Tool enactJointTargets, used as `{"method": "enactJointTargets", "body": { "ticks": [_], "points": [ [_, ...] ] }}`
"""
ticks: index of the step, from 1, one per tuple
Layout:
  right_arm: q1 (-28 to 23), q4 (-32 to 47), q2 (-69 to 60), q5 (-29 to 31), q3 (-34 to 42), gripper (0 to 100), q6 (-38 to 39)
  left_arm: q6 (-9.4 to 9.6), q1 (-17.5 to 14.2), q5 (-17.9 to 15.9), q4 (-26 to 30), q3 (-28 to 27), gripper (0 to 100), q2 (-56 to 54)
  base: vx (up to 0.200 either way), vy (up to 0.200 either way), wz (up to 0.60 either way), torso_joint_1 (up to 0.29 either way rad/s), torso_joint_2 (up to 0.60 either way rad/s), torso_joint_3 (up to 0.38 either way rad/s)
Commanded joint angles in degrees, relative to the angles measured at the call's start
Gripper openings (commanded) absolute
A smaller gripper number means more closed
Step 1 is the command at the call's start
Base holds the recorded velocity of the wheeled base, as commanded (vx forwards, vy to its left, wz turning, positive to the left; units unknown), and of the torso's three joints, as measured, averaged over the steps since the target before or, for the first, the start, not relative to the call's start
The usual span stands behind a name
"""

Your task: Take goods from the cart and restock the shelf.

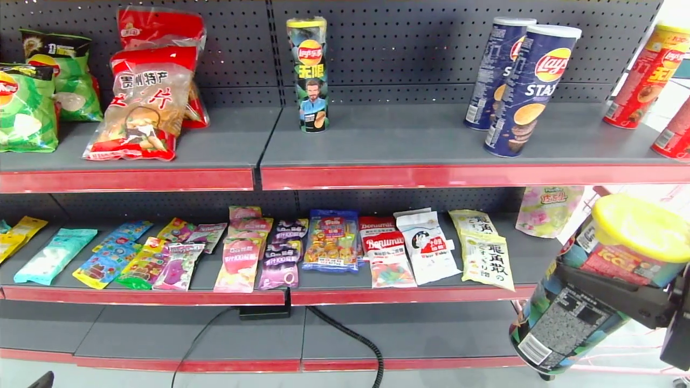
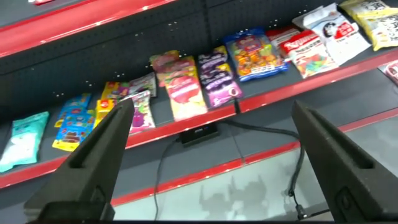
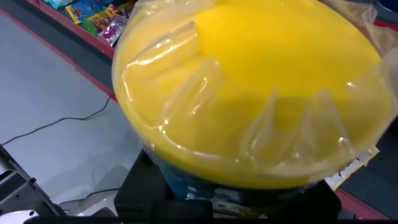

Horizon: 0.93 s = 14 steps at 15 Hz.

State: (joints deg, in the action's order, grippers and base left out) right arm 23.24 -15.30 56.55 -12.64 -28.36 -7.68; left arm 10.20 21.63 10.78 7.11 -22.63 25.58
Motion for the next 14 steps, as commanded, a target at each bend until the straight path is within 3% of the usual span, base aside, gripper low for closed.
{"method": "enactJointTargets", "body": {
  "ticks": [1, 5, 11, 14],
  "points": [
    [0.06, 0.01, 0.05, -0.01, 0.14, 0, 0.03, -0.01, -0.01, 0.03, 0.01, 0.04, 100, 0.09, 0.000, 0.200, 0.00, 0.002, 0.00, -0.002],
    [-0.12, 0.01, -0.39, -0.01, 0.58, 0, 0.03, 1.13, -0.09, 0.30, -0.08, 0.04, 100, 0.09, 0.000, 0.050, 0.00, 0.001, 0.00, 0.002],
    [-0.12, 0.27, -0.39, 0.25, 0.49, 0, -0.14, 1.13, -0.09, 0.39, 0.01, 0.04, 100, 0.00, 0.200, 0.000, 0.00, 0.002, 0.00, 0.002],
    [-0.21, 0.36, -0.39, 1.48, 1.11, 0, -1.28, 1.49, -0.09, 0.30, 0.01, 0.04, 100, -0.70, 0.000, 0.000, 0.00, 0.000, 0.00, 0.000]
  ]
}}
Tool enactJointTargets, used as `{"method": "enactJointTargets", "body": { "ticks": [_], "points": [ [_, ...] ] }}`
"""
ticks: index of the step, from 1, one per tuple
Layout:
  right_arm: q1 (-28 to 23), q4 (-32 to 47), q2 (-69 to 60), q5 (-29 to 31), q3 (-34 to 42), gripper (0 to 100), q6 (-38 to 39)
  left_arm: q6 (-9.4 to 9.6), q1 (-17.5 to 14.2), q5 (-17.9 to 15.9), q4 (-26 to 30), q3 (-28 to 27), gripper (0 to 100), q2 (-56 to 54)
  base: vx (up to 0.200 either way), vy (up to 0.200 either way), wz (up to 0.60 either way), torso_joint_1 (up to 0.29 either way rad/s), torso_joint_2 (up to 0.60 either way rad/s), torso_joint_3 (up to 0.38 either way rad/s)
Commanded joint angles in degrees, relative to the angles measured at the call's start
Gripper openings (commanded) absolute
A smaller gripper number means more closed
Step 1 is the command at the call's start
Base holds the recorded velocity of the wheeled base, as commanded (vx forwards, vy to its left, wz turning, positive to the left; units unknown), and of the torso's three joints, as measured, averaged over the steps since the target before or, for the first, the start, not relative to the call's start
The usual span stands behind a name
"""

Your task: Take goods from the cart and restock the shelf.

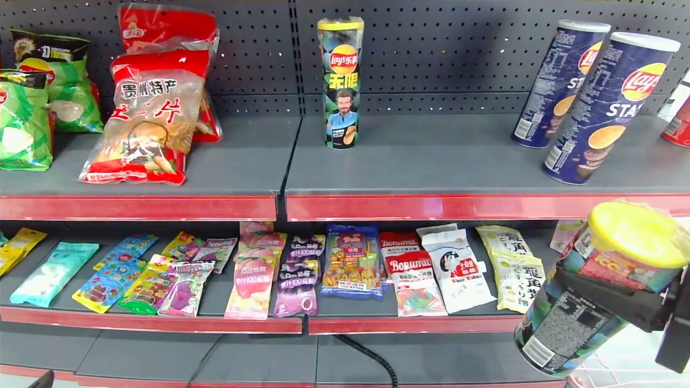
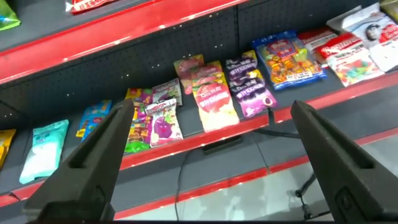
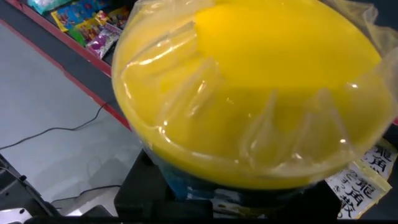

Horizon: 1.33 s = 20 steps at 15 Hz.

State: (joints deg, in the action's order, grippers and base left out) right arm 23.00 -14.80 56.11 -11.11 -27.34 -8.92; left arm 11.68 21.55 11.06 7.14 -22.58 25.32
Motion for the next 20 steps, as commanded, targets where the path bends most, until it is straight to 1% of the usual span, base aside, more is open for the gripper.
{"method": "enactJointTargets", "body": {
  "ticks": [1, 5, 7, 13, 18, 20],
  "points": [
    [0.02, -0.14, 0.05, 0.03, 0.19, 0, -0.13, 0.10, -0.02, 0.02, 0.06, 0.16, 100, -0.62, 0.000, 0.000, 0.00, 0.000, 0.00, 0.000],
    [0.02, -0.23, -0.04, 0.03, 0.27, 0, -0.22, 0.10, -0.02, 0.02, -0.02, 0.16, 100, -0.62, 0.000, 0.000, 0.00, 0.034, -0.09, -0.060],
    [0.02, -0.23, -0.30, 0.03, 0.19, 0, -0.22, 0.63, 0.07, 0.02, -0.02, 0.16, 100, -0.71, 0.000, 0.000, 0.00, 0.168, -0.45, -0.271],
    [-0.06, -0.23, -0.30, 0.03, 0.01, 0, -0.22, 0.71, 0.07, -0.07, -0.02, 0.16, 100, -0.71, 0.000, 0.000, 0.00, 0.224, -0.55, -0.325],
    [-0.06, -0.23, -0.57, 0.03, -0.08, 0, -0.22, 0.71, 0.07, -0.07, -0.02, 0.08, 100, -0.71, 0.000, 0.000, 0.00, 0.170, -0.39, -0.227],
    [-0.06, -0.23, -0.74, 0.03, 0.01, 0, -0.22, 1.24, 0.07, -0.07, -0.02, 0.08, 100, -0.71, 0.000, 0.000, 0.00, 0.159, -0.37, -0.212]
  ]
}}
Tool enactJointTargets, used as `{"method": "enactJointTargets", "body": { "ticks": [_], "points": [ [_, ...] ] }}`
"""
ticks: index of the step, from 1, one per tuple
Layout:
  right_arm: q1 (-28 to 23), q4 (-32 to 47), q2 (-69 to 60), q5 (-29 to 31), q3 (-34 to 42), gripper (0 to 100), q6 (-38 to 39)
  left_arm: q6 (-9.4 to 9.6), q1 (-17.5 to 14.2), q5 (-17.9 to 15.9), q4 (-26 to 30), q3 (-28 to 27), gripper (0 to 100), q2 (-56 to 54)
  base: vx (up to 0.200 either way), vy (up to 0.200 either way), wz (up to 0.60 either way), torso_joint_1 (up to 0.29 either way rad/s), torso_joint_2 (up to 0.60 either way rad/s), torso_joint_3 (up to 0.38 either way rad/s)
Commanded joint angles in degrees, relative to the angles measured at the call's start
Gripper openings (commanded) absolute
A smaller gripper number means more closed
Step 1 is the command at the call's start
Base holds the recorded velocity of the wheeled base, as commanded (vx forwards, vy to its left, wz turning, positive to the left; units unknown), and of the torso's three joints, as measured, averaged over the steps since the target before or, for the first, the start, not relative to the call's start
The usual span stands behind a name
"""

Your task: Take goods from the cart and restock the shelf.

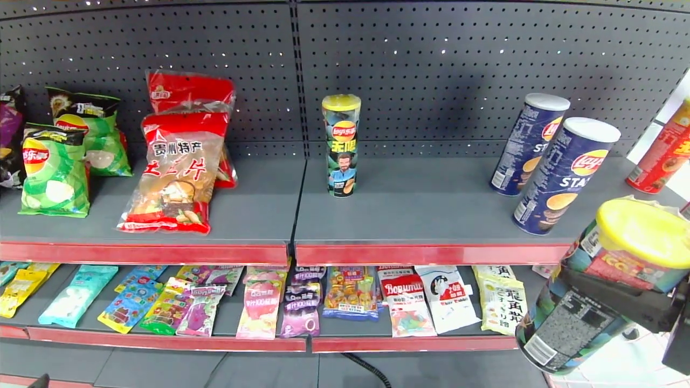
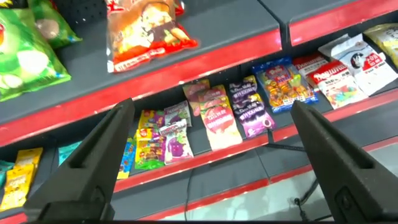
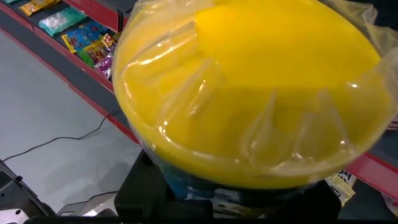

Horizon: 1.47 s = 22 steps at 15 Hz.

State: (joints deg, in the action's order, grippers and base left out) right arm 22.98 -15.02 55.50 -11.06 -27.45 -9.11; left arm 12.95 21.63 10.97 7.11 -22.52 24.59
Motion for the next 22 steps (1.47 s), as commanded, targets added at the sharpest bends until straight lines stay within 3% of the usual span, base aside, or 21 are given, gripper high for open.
{"method": "enactJointTargets", "body": {
  "ticks": [1, 8, 17, 22],
  "points": [
    [0.05, -0.01, -0.13, -0.02, 0.12, 0, -0.03, 0.06, -0.01, 0.01, 0.01, 0.02, 100, 0.11, 0.000, 0.000, 0.00, 0.159, -0.36, -0.198],
    [0.05, -0.10, -0.04, -0.02, 0.12, 0, -0.03, 0.50, -0.01, -0.07, 0.01, 0.02, 100, 0.02, 0.000, 0.000, 0.00, 0.161, -0.35, -0.200],
    [-0.48, -0.27, -0.22, 1.04, 1.26, 0, 0.05, 0.50, -0.01, -0.16, 0.10, 0.19, 100, 0.11, 0.000, 0.200, 0.00, 0.029, -0.05, -0.031],
    [-0.48, -0.27, -0.13, 0.95, 1.35, 0, 0.14, 1.82, -0.09, 0.19, 0.28, 0.54, 100, 0.28, 0.080, 0.000, 0.00, 0.000, 0.00, 0.001]
  ]
}}
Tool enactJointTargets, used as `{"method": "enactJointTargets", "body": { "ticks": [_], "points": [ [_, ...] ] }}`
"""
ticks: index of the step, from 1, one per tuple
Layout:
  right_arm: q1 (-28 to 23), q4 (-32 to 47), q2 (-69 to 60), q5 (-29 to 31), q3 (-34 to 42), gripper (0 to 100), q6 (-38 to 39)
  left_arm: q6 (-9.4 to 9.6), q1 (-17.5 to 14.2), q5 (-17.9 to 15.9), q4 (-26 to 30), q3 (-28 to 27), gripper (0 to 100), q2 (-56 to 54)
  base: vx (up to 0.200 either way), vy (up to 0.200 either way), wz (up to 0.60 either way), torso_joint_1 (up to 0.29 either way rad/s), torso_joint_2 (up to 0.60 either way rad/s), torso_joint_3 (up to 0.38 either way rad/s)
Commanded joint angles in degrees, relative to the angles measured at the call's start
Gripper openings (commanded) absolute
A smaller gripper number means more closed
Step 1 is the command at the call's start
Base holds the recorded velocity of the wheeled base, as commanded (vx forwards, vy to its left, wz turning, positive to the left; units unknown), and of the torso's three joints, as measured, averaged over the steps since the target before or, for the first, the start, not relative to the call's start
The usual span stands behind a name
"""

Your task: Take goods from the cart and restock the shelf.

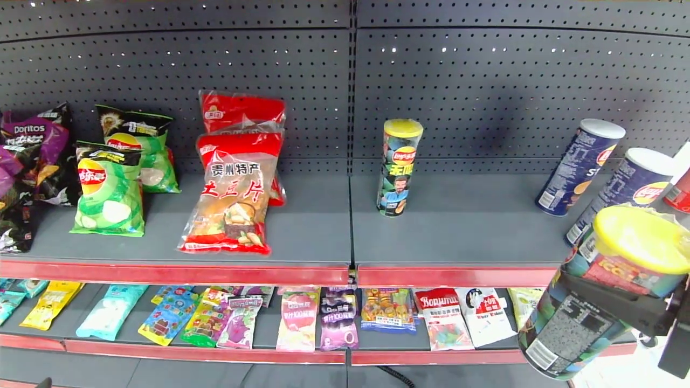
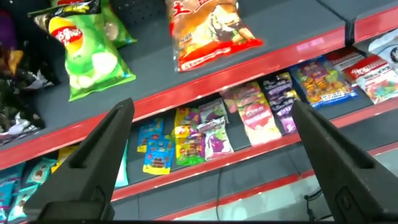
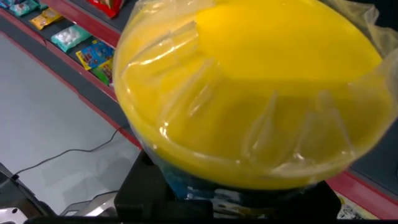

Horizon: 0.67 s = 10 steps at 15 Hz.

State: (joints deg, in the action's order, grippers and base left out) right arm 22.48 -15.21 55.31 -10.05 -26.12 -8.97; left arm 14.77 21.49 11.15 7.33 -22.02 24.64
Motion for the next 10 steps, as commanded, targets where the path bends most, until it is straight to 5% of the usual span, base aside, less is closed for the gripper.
{"method": "enactJointTargets", "body": {
  "ticks": [1, 3, 8, 10],
  "points": [
    [0.02, -0.08, 0.15, -0.06, 0.02, 0, 0.01, -0.01, 0.04, 0.01, 0.06, 0.13, 100, 0.24, 0.200, 0.000, 0.00, 0.002, 0.00, -0.002],
    [0.02, -0.08, 0.15, -0.06, -0.07, 0, 0.01, -0.01, 0.04, -0.08, 0.06, 0.48, 100, 0.24, 0.200, 0.000, 0.00, -0.015, 0.00, 0.005],
    [0.02, -0.25, -1.43, -0.06, -0.24, 0, 0.01, 1.40, 0.22, -0.78, -0.12, 0.83, 100, 0.41, 0.000, 0.000, 0.00, 0.000, 0.00, 0.000],
    [-0.07, -0.08, -5.30, 0.29, 0.28, 0, 0.10, 2.36, 0.39, -3.95, -0.21, 0.48, 100, 2.78, 0.000, 0.000, 0.00, 0.000, 0.00, 0.000]
  ]
}}
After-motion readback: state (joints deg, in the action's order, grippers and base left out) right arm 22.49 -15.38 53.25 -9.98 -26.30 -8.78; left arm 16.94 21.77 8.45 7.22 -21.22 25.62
